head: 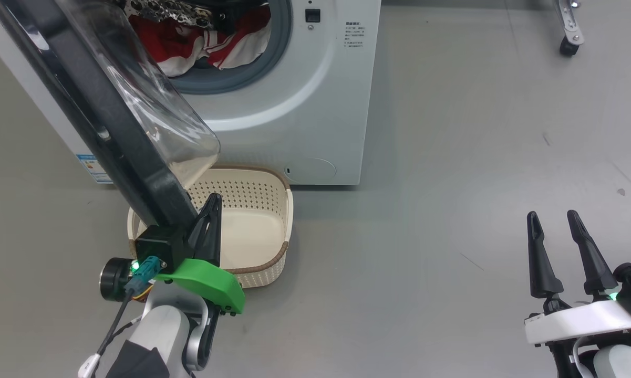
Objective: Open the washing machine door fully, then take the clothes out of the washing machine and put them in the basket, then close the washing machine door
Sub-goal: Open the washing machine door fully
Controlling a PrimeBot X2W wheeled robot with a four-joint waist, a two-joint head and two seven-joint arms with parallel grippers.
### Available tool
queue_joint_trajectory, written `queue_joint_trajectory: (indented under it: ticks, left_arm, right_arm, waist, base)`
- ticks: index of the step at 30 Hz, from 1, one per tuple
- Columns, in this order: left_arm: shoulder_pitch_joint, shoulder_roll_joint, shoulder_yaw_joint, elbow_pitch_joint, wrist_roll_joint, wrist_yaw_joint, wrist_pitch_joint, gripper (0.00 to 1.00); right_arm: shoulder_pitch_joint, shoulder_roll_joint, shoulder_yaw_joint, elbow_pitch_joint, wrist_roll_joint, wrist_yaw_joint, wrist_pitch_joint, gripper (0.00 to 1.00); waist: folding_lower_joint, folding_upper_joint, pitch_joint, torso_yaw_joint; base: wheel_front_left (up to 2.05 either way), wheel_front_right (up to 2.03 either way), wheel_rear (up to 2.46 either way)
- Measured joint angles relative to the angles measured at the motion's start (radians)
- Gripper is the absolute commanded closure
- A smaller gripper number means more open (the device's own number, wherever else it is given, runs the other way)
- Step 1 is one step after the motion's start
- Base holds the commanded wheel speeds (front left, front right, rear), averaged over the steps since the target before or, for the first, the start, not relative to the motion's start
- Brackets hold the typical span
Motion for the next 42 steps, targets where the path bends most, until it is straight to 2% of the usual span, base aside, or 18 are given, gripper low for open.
queue_joint_trajectory:
  ticks: [15,29,42]
  left_arm:
    - [-0.004,-0.010,-0.016,0.018,-0.034,0.000,-0.025,1.00]
    - [-0.004,-0.009,-0.030,0.036,-0.050,0.000,-0.043,1.00]
    - [-0.002,-0.007,0.035,0.037,-0.083,0.002,-0.053,1.00]
  right_arm:
    - [0.006,-0.014,0.005,-0.002,0.000,0.000,0.000,0.00]
    - [0.021,-0.020,0.007,-0.007,0.000,0.000,0.000,0.00]
    - [0.026,-0.030,0.019,-0.017,0.000,0.000,0.000,0.00]
  waist:
    - [0.0000,0.0000,0.001,0.083]
    - [0.0000,0.0000,-0.001,0.189]
    - [0.0000,0.0000,0.007,0.268]
  base:
    - [0.00,0.00,0.00]
    - [0.00,0.00,0.00]
    - [0.00,0.00,0.00]
